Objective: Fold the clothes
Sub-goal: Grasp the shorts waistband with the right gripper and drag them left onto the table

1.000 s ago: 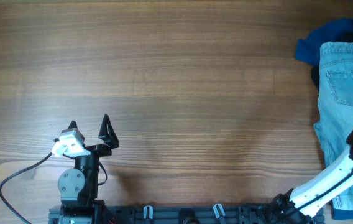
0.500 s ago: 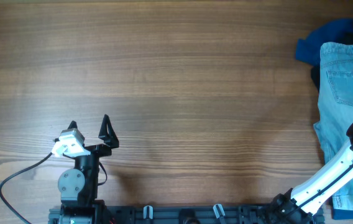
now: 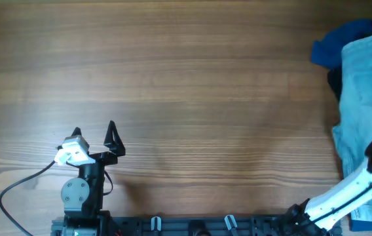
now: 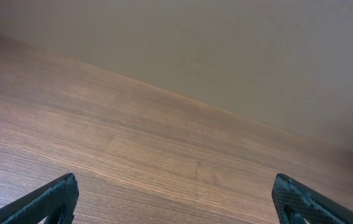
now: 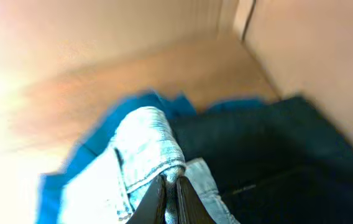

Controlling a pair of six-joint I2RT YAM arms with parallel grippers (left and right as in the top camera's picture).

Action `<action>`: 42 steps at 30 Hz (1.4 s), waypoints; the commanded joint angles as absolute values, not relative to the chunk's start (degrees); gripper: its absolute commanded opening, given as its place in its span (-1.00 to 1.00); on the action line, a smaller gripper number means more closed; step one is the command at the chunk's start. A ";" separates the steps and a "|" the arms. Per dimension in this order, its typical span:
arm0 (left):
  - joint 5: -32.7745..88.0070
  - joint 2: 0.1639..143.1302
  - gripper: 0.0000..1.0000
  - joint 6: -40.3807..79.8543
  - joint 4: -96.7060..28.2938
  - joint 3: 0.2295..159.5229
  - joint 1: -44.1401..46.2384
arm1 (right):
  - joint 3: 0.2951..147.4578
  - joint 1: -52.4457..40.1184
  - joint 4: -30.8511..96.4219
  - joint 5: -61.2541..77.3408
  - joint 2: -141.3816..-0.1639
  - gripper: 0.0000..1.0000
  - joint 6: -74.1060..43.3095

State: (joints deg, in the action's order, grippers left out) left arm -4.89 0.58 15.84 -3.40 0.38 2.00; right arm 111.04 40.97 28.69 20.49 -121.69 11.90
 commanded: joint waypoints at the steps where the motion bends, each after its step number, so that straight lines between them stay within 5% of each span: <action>1: -5.80 0.38 1.00 16.73 -3.68 0.34 2.39 | 112.18 39.07 31.16 27.40 -111.15 -0.92 6.98; 11: -5.80 0.38 1.00 16.73 -3.68 0.34 2.39 | 112.01 16.03 44.16 35.99 -106.76 -0.92 -9.08; 24: -5.80 0.38 1.00 16.73 -3.68 0.34 2.39 | 112.01 -32.12 22.72 18.74 -123.66 -0.92 -22.39; 39: -5.80 0.38 1.00 16.73 -3.68 0.34 2.39 | 112.01 -44.93 23.07 14.61 -127.31 -0.90 -22.46; 40: -5.80 0.38 0.99 16.73 -3.68 0.34 2.39 | 112.01 -45.01 23.42 14.63 -127.31 -0.81 -22.46; 42: -5.80 0.38 0.99 16.73 -3.68 0.34 2.39 | 112.01 -45.17 24.27 16.27 -127.31 -0.01 -22.48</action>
State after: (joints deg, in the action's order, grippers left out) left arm -4.91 0.58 15.84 -3.40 0.38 2.00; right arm 111.04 -44.62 23.53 14.96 -126.98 -22.09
